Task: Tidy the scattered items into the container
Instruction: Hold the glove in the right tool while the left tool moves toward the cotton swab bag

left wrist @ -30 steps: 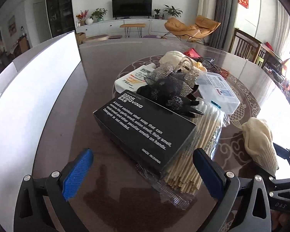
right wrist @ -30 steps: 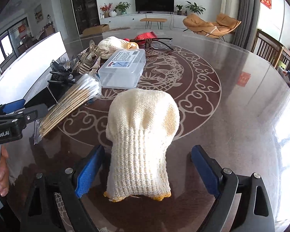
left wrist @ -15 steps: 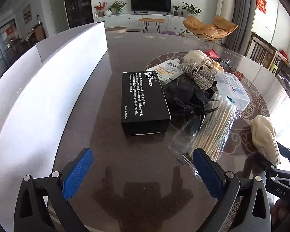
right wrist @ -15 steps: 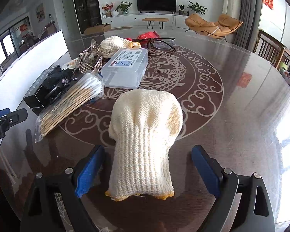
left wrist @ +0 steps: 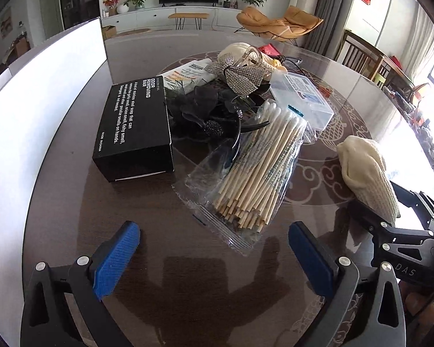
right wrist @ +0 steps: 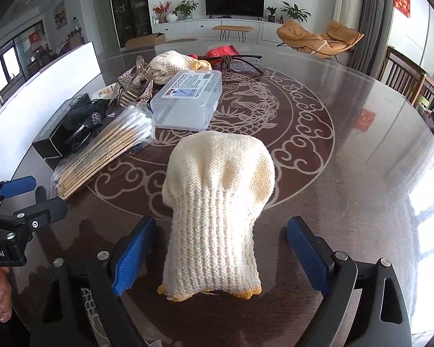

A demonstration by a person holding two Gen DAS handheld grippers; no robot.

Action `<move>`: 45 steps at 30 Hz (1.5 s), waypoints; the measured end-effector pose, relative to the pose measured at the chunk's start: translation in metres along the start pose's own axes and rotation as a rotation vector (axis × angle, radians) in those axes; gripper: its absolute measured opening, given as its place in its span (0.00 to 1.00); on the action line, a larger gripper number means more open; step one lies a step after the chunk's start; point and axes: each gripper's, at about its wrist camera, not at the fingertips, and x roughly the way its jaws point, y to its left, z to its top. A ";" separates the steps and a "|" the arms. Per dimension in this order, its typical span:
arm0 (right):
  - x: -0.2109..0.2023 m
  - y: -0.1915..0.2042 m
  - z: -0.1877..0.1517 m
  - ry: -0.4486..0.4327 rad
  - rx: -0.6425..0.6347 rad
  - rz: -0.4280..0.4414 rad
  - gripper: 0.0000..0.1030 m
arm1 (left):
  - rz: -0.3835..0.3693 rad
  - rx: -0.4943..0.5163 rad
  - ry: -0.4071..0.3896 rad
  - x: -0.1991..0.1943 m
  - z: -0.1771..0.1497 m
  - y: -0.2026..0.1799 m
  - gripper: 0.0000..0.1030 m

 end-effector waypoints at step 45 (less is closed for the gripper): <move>0.000 -0.001 0.001 0.000 0.002 0.002 0.90 | 0.016 0.149 -0.038 0.007 -0.004 -0.010 1.00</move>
